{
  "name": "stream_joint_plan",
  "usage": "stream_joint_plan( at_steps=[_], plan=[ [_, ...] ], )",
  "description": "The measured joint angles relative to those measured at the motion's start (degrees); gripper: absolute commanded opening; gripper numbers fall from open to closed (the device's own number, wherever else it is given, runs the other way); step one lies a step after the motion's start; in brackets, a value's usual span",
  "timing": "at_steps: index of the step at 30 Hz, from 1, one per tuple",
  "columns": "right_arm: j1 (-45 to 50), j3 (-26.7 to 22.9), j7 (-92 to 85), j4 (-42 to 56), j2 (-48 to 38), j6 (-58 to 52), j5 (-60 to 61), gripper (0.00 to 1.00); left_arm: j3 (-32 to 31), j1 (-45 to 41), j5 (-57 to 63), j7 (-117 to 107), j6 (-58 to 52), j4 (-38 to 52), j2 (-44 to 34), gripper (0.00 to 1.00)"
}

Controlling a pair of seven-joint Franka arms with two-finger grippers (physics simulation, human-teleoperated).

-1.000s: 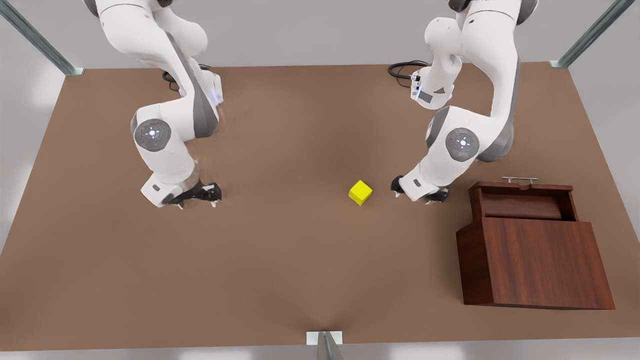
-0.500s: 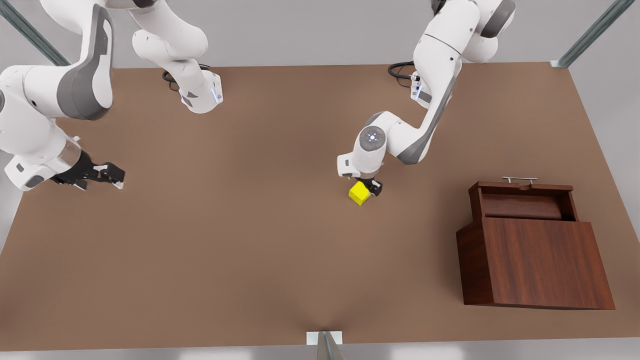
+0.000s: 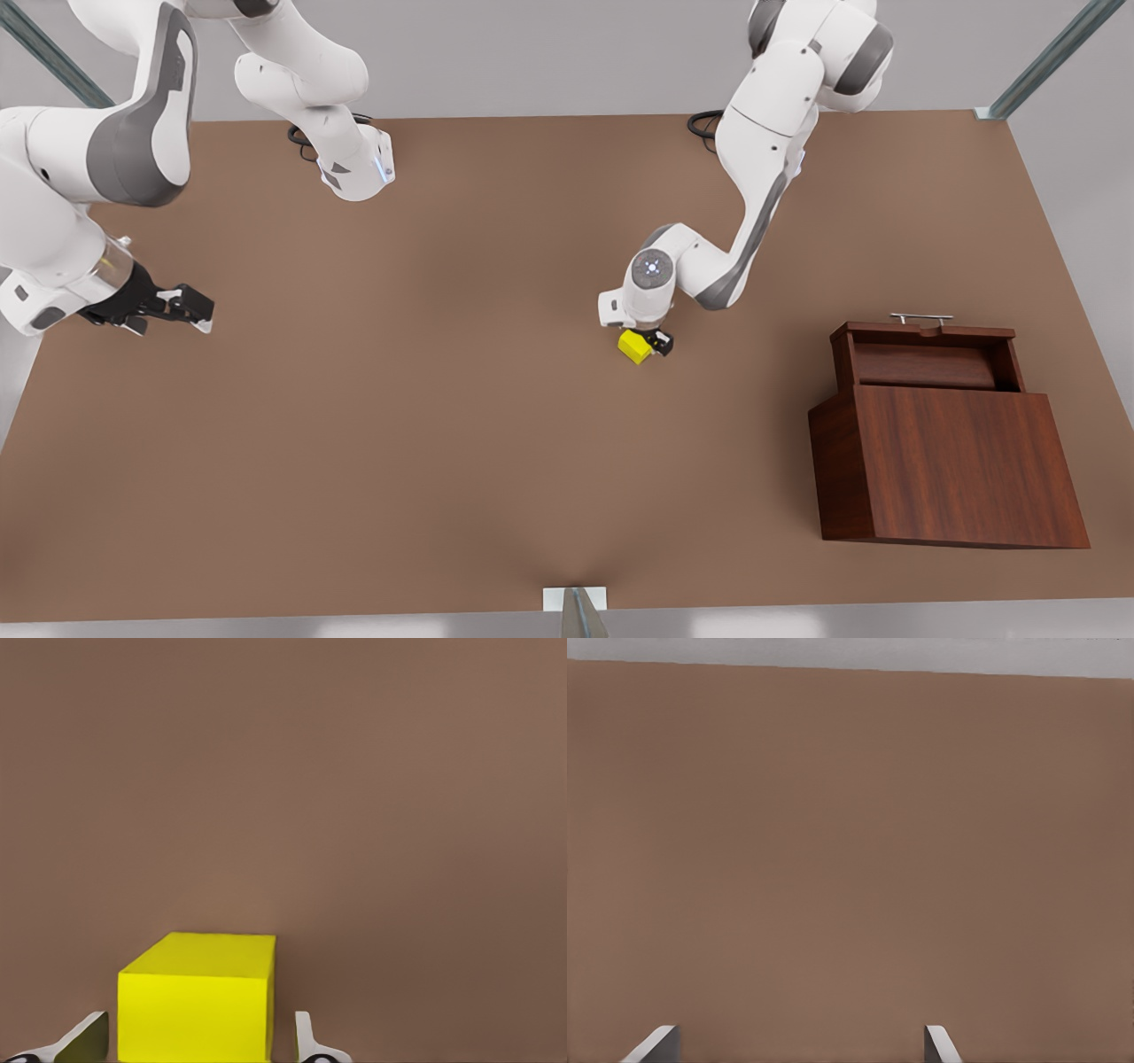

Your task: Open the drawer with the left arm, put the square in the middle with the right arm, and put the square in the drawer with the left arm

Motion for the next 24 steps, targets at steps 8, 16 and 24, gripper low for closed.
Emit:
stream_joint_plan(
  at_steps=[8, 16, 24],
  plan=[
    [0.0, -0.1, 0.0, 0.0, -0.1, 0.0, -0.1, 1.00, 0.5, 0.0, 0.5, 0.1, 1.3, 0.1, 2.1, 0.76],
    [0.1, 0.0, 0.0, 0.0, 0.2, 0.2, -0.1, 1.00, 0.5, 0.0, 0.7, 0.1, 1.2, 0.1, 2.1, 0.70],
    [0.0, 0.0, 0.0, 0.0, 0.2, 0.2, -0.1, 1.00, 1.9, 0.5, 1.6, 1.0, -6.2, 1.0, -4.3, 0.68]
  ],
)
